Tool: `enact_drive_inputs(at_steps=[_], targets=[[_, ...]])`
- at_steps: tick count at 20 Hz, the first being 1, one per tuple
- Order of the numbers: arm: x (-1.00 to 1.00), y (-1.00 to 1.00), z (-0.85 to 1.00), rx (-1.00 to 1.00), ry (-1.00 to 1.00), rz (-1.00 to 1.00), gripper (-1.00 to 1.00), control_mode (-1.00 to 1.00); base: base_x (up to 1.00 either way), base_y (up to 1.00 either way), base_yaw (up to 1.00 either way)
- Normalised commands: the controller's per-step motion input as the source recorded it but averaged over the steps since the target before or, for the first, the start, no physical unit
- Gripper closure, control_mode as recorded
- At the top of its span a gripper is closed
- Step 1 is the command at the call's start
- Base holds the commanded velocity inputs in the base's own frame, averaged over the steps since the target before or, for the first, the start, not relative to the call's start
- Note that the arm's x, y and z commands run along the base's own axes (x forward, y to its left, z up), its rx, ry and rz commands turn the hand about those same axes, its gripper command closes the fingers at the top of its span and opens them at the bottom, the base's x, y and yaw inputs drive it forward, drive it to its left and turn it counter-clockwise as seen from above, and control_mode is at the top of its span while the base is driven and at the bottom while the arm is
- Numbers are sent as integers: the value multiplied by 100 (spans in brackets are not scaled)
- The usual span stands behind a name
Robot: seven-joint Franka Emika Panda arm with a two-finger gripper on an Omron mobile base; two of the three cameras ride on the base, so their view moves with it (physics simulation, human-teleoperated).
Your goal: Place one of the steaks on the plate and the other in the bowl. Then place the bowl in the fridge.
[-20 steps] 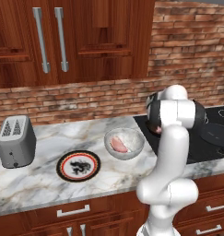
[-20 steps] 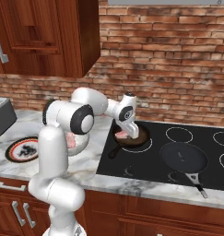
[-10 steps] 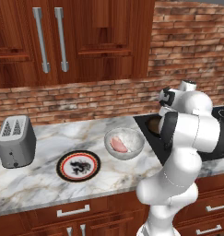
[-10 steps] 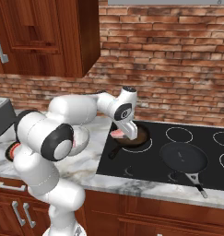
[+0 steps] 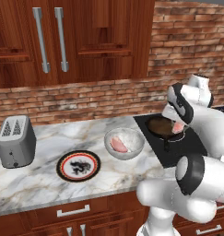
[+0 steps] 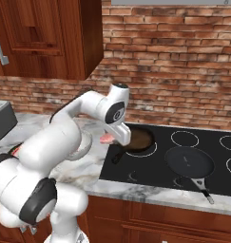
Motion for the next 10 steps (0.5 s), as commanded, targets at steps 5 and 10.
enact_drive_inputs(at_steps=[5,10], targets=[[-78,72,41,4,1,2,100,-100,0,0,0],[-95,79,14,1,0,3,100,-100,0,0,0]])
